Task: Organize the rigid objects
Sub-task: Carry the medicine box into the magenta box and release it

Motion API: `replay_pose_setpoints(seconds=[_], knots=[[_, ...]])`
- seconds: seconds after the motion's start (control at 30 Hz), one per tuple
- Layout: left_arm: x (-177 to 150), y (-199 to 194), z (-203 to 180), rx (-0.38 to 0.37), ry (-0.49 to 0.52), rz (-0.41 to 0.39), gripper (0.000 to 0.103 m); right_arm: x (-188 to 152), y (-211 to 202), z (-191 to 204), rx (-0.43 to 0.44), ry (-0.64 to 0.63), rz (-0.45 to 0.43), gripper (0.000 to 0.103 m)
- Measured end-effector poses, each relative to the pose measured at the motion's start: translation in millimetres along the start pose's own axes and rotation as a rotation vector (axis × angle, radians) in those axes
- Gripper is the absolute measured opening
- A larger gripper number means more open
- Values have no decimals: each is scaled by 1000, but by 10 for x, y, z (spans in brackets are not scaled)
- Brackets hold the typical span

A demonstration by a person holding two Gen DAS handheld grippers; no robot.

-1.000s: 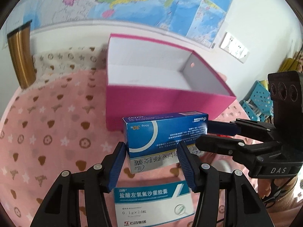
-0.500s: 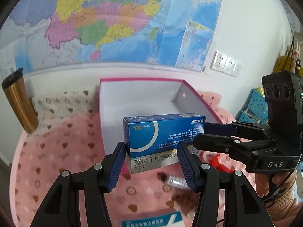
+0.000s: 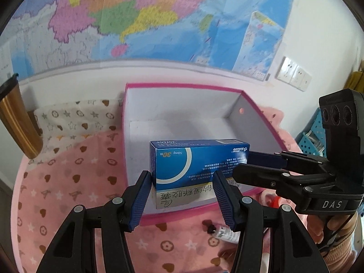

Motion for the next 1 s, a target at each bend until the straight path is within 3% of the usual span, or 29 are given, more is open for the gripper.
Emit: replay_pose_setpoints(seconds=[0.27, 0.47, 0.57, 0.87, 1.0], knots=[[-30, 214, 171, 23, -49, 64, 56, 7, 322, -60, 1, 25, 93, 48], [37, 242, 225, 40, -71, 60, 56, -8, 586, -147, 9, 59, 161, 48], [67, 230, 270, 67, -81, 48, 56, -11, 692, -172, -28, 61, 178, 48], [-4, 190, 202, 111, -19, 11, 56, -44, 508, -244, -72, 41, 110, 48], [-60, 31, 89, 88, 20, -46, 58, -105, 218, -198, -59, 8, 41, 49]])
Point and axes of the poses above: each gripper's, at about its wrist camera, not at the fingertips, and y roughly the way its jaws point, z to its left, x to its top, the point moved 6 cm from there along y, roughly the way its jaws point, and after that the axes turned 13 degrees about -x, right-handed, at the moved point
